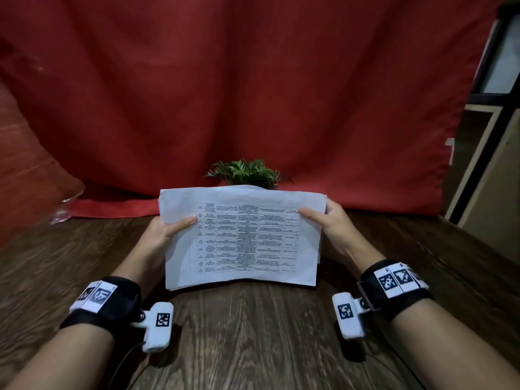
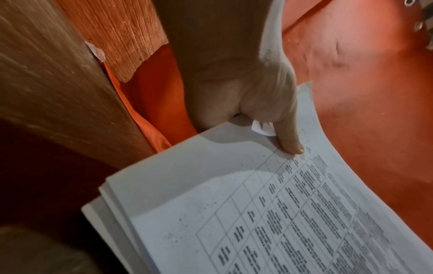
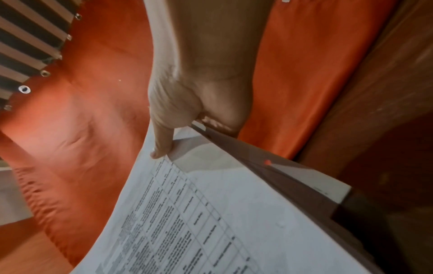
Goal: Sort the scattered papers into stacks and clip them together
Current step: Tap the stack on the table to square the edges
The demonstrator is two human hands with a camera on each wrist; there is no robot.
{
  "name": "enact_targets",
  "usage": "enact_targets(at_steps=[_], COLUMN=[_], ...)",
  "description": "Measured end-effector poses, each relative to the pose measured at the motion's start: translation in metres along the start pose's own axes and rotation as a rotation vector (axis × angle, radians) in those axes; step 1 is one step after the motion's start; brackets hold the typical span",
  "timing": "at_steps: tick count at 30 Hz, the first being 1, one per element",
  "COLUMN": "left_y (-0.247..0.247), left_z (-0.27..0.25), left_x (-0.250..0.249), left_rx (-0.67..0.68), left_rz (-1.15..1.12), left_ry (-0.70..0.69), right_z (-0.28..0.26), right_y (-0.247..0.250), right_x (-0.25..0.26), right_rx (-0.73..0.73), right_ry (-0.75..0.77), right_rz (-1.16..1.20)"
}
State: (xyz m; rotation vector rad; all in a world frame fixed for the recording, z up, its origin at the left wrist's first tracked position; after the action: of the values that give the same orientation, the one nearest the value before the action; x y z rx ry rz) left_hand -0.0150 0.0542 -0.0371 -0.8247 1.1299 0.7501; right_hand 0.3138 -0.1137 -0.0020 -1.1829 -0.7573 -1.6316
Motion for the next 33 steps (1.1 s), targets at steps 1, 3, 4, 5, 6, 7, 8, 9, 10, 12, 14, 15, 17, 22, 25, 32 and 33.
enact_targets(at_steps=[1, 3, 4, 5, 6, 7, 8, 9, 10, 12, 14, 15, 17, 22, 25, 32, 33], left_y=[0.002, 0.005, 0.005, 0.005, 0.004, 0.005, 0.005, 0.005, 0.005, 0.006, 0.006, 0.005, 0.002, -0.007, -0.015, -0.008, -0.003], left_z=[0.000, -0.001, -0.001, -0.002, -0.003, -0.005, -0.007, -0.009, -0.011, -0.014, -0.015, -0.015, -0.015, -0.006, 0.003, 0.003, 0.004], left_x=[0.004, 0.008, 0.008, 0.007, 0.007, 0.006, 0.005, 0.004, 0.004, 0.003, 0.005, 0.007, 0.007, -0.004, -0.004, 0.015, 0.012], left_rx=[-0.005, -0.015, -0.009, 0.004, 0.022, 0.040, 0.054, 0.065, 0.074, 0.106, 0.134, 0.138, 0.106, -0.030, -0.014, 0.201, 0.209], left_rz=[0.007, 0.008, 0.004, 0.001, -0.003, -0.009, -0.018, -0.024, -0.029, -0.024, 0.013, 0.027, 0.030, 0.017, -0.003, 0.166, 0.198], left_ry=[0.013, 0.022, 0.020, 0.016, 0.012, 0.015, 0.023, 0.036, 0.048, 0.054, 0.061, 0.067, 0.068, -0.018, -0.047, 0.262, 0.284], right_z=[-0.001, -0.003, -0.004, -0.004, -0.004, -0.003, -0.004, -0.005, -0.007, -0.011, -0.015, -0.016, -0.018, -0.013, -0.006, -0.008, -0.007], right_y=[0.000, 0.000, 0.000, -0.001, -0.001, -0.001, -0.001, 0.001, 0.003, 0.007, 0.008, 0.006, 0.002, -0.003, -0.001, 0.010, 0.012], right_x=[-0.006, -0.015, -0.018, -0.018, -0.019, -0.018, -0.017, -0.015, -0.014, -0.013, -0.016, -0.018, -0.018, -0.004, -0.006, -0.038, -0.036], right_rx=[-0.002, 0.002, 0.000, -0.002, -0.002, 0.000, 0.002, 0.004, 0.011, 0.049, 0.110, 0.131, 0.122, 0.007, -0.015, 0.109, 0.106], right_ry=[-0.018, -0.047, -0.062, -0.071, -0.071, -0.067, -0.065, -0.069, -0.079, -0.113, -0.155, -0.173, -0.195, -0.114, -0.077, -0.222, -0.198], right_rz=[0.001, -0.008, -0.012, -0.015, -0.013, -0.004, 0.020, 0.058, 0.102, 0.159, 0.131, 0.105, 0.078, 0.102, 0.119, -0.102, -0.134])
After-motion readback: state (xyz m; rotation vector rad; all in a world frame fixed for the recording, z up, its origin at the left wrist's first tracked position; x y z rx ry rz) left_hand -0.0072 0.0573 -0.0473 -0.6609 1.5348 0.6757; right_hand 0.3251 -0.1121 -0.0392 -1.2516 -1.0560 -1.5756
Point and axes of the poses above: each hand's wrist, its own z-axis towards the middle knuckle, its own y-axis out of the back of the hand, x = y × z, the point moved 2 cm from there along z, towards the middle knuckle, and after that the axes turned 1 degree about x, right-handed, at the moved point
